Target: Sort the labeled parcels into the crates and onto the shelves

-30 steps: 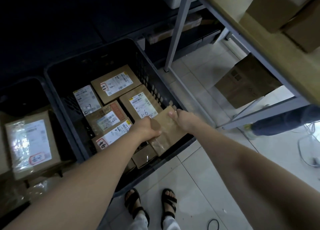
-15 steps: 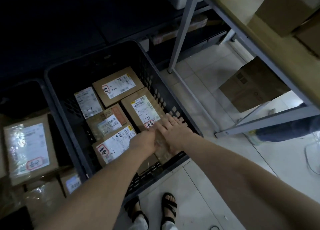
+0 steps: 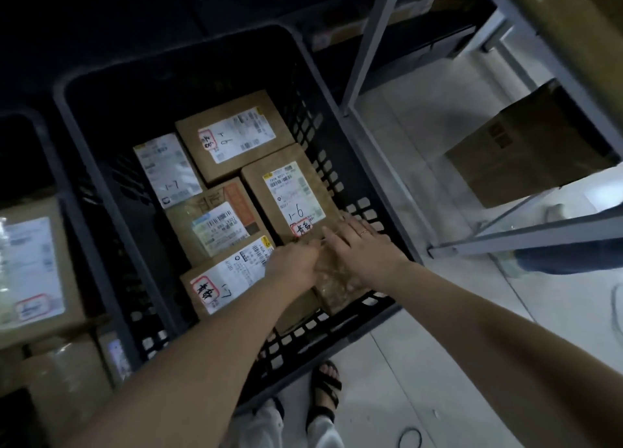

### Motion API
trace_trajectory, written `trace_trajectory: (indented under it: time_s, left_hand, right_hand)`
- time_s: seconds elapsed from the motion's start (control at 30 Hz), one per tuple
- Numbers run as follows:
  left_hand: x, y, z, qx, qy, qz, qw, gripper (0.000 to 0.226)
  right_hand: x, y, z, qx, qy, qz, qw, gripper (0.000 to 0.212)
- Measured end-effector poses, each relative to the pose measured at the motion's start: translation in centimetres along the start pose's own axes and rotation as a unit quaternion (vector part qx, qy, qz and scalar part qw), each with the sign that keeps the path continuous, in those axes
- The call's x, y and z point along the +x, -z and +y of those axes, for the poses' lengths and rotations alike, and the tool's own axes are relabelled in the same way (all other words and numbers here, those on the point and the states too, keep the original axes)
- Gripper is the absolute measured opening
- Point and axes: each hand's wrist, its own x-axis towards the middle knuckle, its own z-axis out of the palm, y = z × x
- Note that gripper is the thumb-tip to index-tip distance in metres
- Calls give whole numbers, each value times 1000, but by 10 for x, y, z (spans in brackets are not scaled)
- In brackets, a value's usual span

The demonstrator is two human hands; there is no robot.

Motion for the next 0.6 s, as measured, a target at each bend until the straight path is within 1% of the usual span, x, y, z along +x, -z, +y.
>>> trace_trajectory:
  time_s: [0.07, 0.13, 0.23, 0.27, 0.33, 0.37, 0.4, 0.43, 0.47, 0.6]
  left_hand:
    - [0, 9, -16, -45, 13, -25, 999, 65]
    - [-3, 15, -26, -78, 20, -38, 996, 70]
    - [-11, 16, -31, -98, -5, -39, 994, 71]
    - [-14, 15, -35, -107, -20, -29, 994, 68]
    - [-21, 21, -50, -110, -37, 11, 993, 53]
    - [-26, 25, -62, -95, -35, 37, 994, 46]
    - [-32, 30, -75, -73, -31, 56, 995, 45]
    - [-38, 35, -89, -49, -22, 62, 997, 48]
    - [-44, 40, -101, -28, -7, 51, 998, 55]
    - [-69, 48, -130, 13, 64, -49, 997, 94]
  right_hand:
    - [6, 14, -6, 13, 12, -9, 1000, 111]
    - [13, 24, -12, 29, 6, -30, 999, 112]
    - [18, 32, -22, 40, -22, -58, 997, 111]
    - [18, 35, -25, 30, -23, -57, 998, 106]
    - [17, 44, -33, 26, -19, -39, 999, 86]
    - [20, 50, -38, 49, -17, -23, 998, 77]
    - [25, 56, -45, 88, -17, -11, 996, 71]
    - [33, 62, -52, 132, -20, -8, 991, 67]
    - [43, 67, -59, 170, -29, -11, 985, 63]
    - [74, 77, -87, 235, -57, -41, 969, 43]
